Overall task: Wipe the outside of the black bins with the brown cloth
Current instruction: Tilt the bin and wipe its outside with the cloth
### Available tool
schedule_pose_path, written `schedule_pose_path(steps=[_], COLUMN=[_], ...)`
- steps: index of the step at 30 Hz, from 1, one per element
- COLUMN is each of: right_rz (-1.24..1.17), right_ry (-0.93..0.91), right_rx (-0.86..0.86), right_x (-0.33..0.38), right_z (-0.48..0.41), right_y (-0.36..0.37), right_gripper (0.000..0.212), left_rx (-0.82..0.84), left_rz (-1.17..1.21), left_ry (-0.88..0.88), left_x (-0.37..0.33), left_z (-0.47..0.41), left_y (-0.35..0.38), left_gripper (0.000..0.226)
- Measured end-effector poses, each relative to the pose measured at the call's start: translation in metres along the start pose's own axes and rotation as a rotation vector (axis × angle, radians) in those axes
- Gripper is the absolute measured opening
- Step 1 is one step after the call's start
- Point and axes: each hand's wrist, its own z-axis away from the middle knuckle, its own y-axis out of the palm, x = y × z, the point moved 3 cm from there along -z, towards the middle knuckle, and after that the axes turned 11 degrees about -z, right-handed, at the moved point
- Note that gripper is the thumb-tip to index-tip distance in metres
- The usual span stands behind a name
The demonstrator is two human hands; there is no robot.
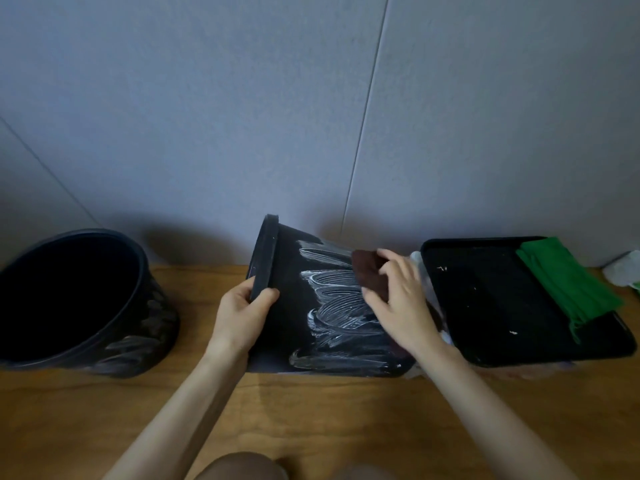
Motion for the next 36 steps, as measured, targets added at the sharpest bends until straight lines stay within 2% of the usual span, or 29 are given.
schedule_pose_path(steps=[3, 7, 11, 14, 17, 22, 25, 27, 30, 32, 36], right_rz=[-0.027, -0.083, 0.001, 0.074, 0.076, 0.115, 0.109, 0.034, -0.078, -0.070, 0.027], right_ry=[-0.018, -0.096, -0.260, -0.280, -0.152, 0.230, 0.294, 0.210, -0.022, -0.173, -0.211], right_rx=[0.043, -0.025, 0.019, 0.032, -0.033, -0.125, -0.112, -0.109, -0.068, -0.071, -0.084], right_x=[0.031, 0.064, 0.077, 0.068, 0.045, -0.011, -0.015, 0.009, 0.063, 0.089, 0.084], right_z=[0.009, 0.021, 0.025, 0.023, 0.017, 0.002, 0.002, 0.006, 0.019, 0.028, 0.022], right_y=[0.019, 0.039, 0.049, 0.047, 0.037, 0.011, 0.009, 0.017, 0.037, 0.049, 0.043], right_gripper=[0.023, 0.051, 0.049, 0.056, 0.057, 0.049, 0.051, 0.054, 0.058, 0.060, 0.056], left_rx=[-0.010, -0.011, 0.003, -0.019, -0.074, -0.092, -0.070, -0.062, -0.087, -0.119, -0.127], left_rz=[-0.014, -0.009, -0.030, -0.025, -0.015, -0.045, -0.065, -0.067, -0.087, -0.075, -0.002], left_ry=[0.028, 0.037, 0.055, 0.042, 0.015, 0.086, 0.145, 0.156, 0.157, 0.153, 0.065], left_x=[-0.005, -0.005, -0.001, 0.003, 0.005, 0.002, -0.005, -0.008, -0.008, -0.004, 0.005], left_z=[0.009, 0.014, 0.014, 0.014, 0.012, 0.016, 0.019, 0.018, 0.016, 0.015, 0.014], left_y=[0.002, 0.001, -0.001, -0.002, -0.004, -0.009, -0.006, -0.001, 0.003, 0.001, -0.002], left_gripper=[0.029, 0.024, 0.018, 0.021, 0.029, 0.038, 0.035, 0.033, 0.031, 0.023, 0.017])
